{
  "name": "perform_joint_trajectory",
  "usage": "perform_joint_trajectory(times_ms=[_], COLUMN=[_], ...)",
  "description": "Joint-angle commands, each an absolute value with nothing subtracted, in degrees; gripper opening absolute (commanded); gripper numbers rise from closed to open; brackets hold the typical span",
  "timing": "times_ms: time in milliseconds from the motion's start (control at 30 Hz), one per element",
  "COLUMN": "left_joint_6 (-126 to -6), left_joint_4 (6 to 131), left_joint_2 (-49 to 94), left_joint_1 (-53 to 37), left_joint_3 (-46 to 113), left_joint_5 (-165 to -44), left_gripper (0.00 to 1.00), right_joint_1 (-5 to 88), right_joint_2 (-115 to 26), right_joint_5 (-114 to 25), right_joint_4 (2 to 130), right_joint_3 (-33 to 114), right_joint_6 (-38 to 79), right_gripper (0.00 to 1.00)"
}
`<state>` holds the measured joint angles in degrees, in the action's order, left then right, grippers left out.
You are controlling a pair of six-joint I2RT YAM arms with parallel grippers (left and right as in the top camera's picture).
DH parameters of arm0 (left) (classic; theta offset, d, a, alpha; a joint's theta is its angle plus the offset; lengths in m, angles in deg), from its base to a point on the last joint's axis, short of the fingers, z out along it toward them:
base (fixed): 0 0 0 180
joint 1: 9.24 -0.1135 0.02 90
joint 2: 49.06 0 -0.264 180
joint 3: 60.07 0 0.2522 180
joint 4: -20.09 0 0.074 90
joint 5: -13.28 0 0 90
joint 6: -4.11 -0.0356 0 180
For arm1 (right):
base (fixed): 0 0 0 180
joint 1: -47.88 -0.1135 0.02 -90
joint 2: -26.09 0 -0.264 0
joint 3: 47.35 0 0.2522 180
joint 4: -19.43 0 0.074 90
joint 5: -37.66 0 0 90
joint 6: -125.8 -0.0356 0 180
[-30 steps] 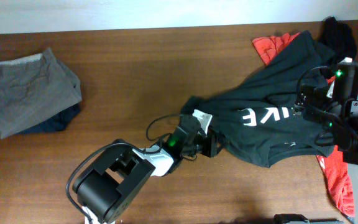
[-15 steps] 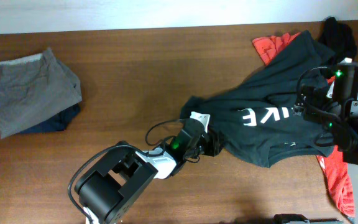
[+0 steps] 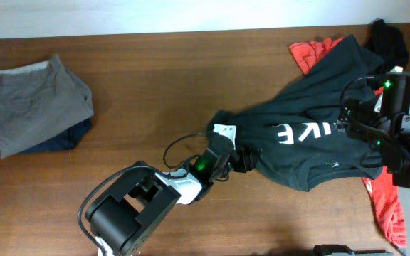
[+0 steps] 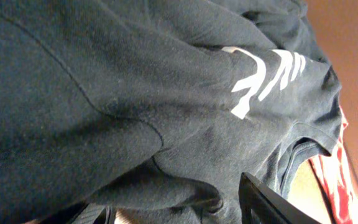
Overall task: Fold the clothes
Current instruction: 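Grasp the black shirt's lower edge with the left gripper, then pull the black shirt leftward with the left gripper to spread it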
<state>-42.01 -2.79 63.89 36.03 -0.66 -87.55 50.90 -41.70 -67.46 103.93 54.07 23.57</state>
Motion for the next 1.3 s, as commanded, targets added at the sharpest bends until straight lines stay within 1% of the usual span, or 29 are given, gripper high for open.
perform_joint_trajectory(times_ms=[0,200,300,333,367,400,467,533,633,700,867,1000,1167,1200,1233,1267], left_joint_6=[-39.9,-39.2,-39.2,-39.2,-39.2,-39.2,-39.2,-39.2,-39.2,-40.7,-54.7,-60.1,-62.7,-63.3,-63.4,-63.8], left_joint_4=[-3.0,-2.8,-1.5,-1.0,-0.6,-0.6,-0.6,-0.4,1.4,8.3,21.9,28.1,29.3,29.6,30.1,31.3], left_joint_2=[64.4,64.5,64.5,64.5,64.5,64.5,64.5,64.5,63.8,61.2,51.9,42.1,36.5,36.6,36.9,37.2], left_joint_1=[36.3,36.3,36.3,36.3,36.3,36.3,36.3,36.1,34.3,31.5,24.6,14.9,0.1,-3.7,-5.6,-7.8], left_joint_3=[-0.3,-0.2,-0.1,0.0,0.0,0.0,0.0,0.1,0.0,0.0,0.0,0.1,0.1,0.2,0.2,0.2], left_joint_5=[-86.7,-86.2,-86.1,-85.8,-85.8,-85.8,-85.8,-85.9,-90.3,-92.3,-91.7,-88.4,-88.3,-88.5,-88.5,-89.1], left_gripper=[0.63,0.62,0.54,0.46,0.42,0.34,0.1,0.0,0.0,0.0,0.0,0.0,0.0,0.04,0.21,0.33], right_joint_1=[51.4,51.4,51.4,51.4,51.4,51.4,51.4,51.4,51.4,51.4,51.4,51.4,51.4,51.4,51.4,51.4], right_joint_2=[-41.2,-41.2,-41.2,-41.2,-41.2,-41.2,-41.2,-41.2,-41.2,-41.2,-41.2,-41.2,-41.2,-41.2,-41.2,-41.2], right_joint_5=[-67.6,-67.6,-67.6,-67.6,-67.5,-67.5,-67.5,-67.5,-67.6,-67.6,-67.6,-67.6,-67.6,-67.6,-67.6,-67.6], right_joint_4=[104.2,104.2,104.2,104.2,104.2,104.3,104.4,104.4,104.4,104.4,104.4,104.4,104.4,104.4,104.4,104.4], right_joint_3=[55.1,55.1,55.1,55.1,55.1,55.1,55.1,55.1,55.1,55.1,55.1,55.1,55.1,55.1,55.1,55.1], right_joint_6=[22.8,22.8,22.8,22.8,22.8,22.8,22.8,22.8,22.8,22.8,22.8,22.8,22.8,22.8,22.8,22.8], right_gripper=[0.99,0.99,0.99,0.99,0.99,0.99,0.99,0.99,0.99,0.99,0.99,0.99,0.99,0.99,0.99,0.99])
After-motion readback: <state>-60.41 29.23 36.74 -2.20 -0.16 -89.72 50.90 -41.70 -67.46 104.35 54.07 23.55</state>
